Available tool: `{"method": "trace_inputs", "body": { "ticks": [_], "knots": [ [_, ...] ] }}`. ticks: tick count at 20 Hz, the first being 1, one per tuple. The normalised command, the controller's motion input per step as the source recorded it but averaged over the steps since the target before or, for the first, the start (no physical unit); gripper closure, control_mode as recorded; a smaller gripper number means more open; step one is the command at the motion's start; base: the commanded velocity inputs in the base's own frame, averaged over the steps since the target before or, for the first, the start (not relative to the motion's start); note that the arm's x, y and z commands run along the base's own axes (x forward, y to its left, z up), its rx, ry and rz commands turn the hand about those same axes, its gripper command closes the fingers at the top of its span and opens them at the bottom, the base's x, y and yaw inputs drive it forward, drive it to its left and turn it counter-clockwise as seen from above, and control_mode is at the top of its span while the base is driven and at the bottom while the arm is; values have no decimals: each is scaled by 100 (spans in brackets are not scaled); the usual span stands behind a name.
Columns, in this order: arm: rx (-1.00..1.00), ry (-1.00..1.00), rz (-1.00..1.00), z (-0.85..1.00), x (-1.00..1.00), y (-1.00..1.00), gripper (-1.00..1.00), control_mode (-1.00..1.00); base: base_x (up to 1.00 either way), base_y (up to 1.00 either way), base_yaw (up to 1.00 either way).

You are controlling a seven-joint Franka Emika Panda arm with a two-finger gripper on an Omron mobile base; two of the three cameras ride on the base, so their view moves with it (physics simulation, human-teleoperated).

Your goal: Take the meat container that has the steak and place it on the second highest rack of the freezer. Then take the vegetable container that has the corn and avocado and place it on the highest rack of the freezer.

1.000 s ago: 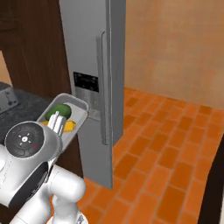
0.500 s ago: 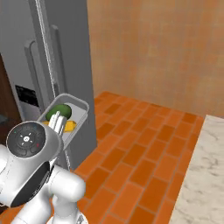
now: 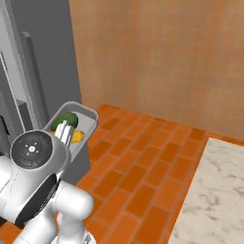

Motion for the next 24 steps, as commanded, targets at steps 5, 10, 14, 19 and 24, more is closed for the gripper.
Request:
{"method": "trace_inputs", "body": {
  "ticks": [5,10,14,19,24],
  "knots": [
    [0,0,0,0,0,0,100,100,100,-58,8],
    [0,0,0,0,0,0,100,100,100,-37,1],
    [0,0,0,0,0,0,100,100,100,-39,3],
    [0,0,0,0,0,0,100,100,100,-15,6],
    [0,0,0,0,0,0,100,100,91,0,19]
  ]
}}
